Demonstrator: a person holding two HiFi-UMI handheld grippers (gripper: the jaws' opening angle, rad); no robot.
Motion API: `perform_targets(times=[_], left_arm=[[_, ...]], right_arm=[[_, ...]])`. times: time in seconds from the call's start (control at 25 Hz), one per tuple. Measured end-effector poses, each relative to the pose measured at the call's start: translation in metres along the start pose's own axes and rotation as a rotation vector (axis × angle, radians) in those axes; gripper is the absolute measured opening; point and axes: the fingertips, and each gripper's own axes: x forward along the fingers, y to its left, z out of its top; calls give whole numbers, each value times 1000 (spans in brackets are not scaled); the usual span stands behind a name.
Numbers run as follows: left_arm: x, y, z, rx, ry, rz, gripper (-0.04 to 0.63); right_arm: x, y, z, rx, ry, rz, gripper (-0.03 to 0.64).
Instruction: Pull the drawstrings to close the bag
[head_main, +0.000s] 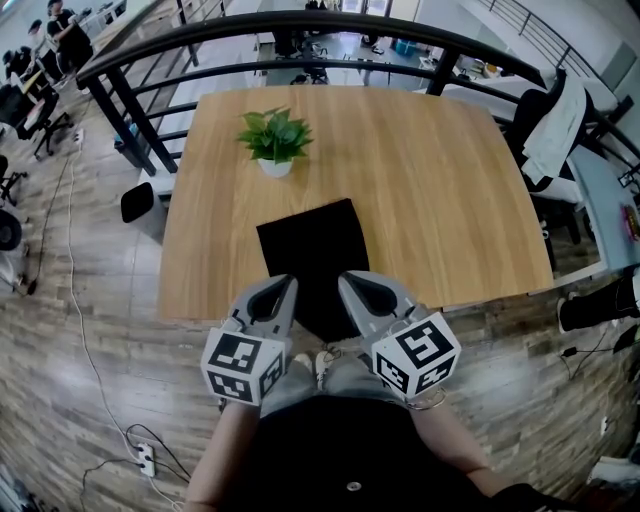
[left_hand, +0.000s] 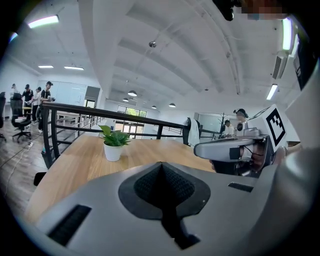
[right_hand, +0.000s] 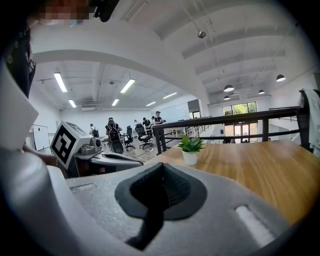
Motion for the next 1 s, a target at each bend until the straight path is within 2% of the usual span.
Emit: perform_targets(times=[0.36, 0.56, 1.0], left_arm=[[-1, 0, -3, -10, 10, -13, 15], [-1, -6, -9, 50, 43, -25, 15], [-3, -11, -13, 15, 49, -52, 15]], right_arm=[[3, -1, -3, 5, 25, 23, -2], [3, -2, -4, 5, 32, 24, -2], [-1, -4, -10, 16, 48, 23, -2]])
